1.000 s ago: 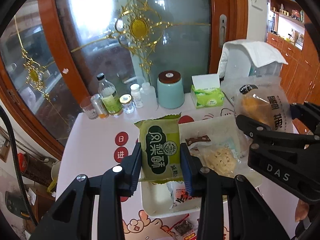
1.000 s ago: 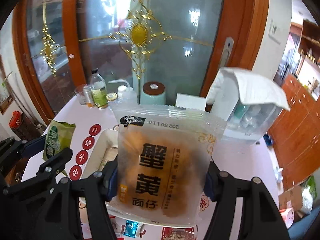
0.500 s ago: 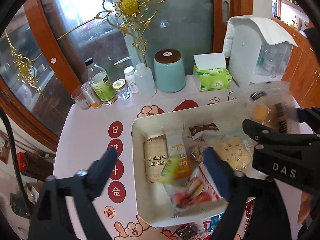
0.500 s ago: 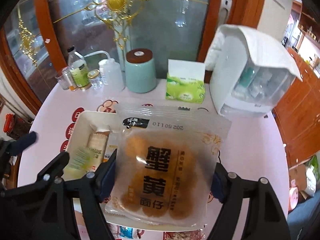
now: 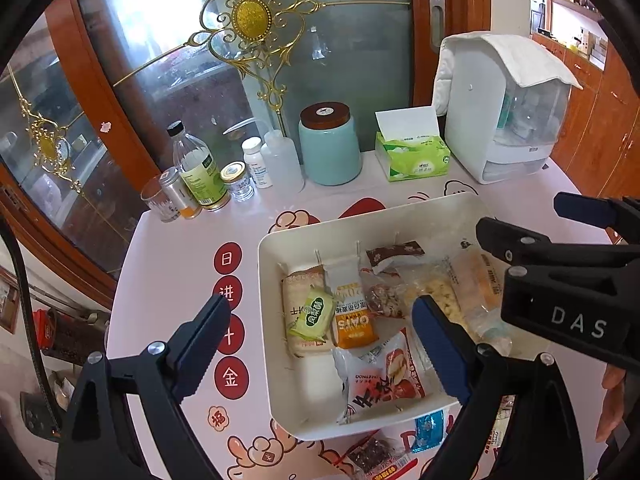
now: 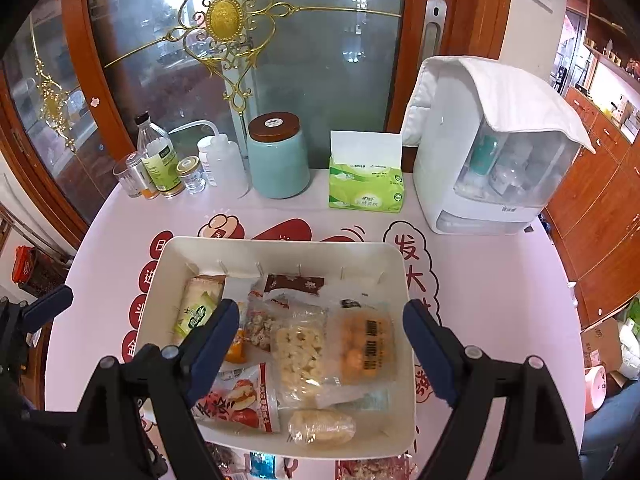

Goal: Organize snacks
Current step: 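Move both tools back toward the blue packet and remaining snacks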

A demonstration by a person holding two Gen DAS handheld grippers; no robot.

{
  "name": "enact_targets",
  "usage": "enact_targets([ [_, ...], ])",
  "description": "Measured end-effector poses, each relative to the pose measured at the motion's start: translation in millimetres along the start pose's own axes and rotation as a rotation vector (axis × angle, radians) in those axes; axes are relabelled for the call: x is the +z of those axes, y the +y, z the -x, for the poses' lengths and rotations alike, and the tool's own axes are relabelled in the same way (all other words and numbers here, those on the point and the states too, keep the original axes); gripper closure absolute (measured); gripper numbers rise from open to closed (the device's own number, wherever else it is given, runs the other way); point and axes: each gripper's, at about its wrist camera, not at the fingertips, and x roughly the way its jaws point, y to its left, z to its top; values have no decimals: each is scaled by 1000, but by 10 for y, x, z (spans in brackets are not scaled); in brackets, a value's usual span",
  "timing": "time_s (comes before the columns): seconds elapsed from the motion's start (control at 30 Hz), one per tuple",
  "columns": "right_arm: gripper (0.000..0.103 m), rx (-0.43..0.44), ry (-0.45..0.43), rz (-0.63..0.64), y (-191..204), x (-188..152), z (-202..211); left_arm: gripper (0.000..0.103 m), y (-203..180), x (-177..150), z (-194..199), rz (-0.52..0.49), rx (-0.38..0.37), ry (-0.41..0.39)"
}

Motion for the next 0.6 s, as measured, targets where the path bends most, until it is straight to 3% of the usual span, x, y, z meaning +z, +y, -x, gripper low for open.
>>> enact_targets([
  [0.6, 18, 46, -14, -8, -255, -459, 520, 11, -268, -387, 515, 15, -9, -12],
])
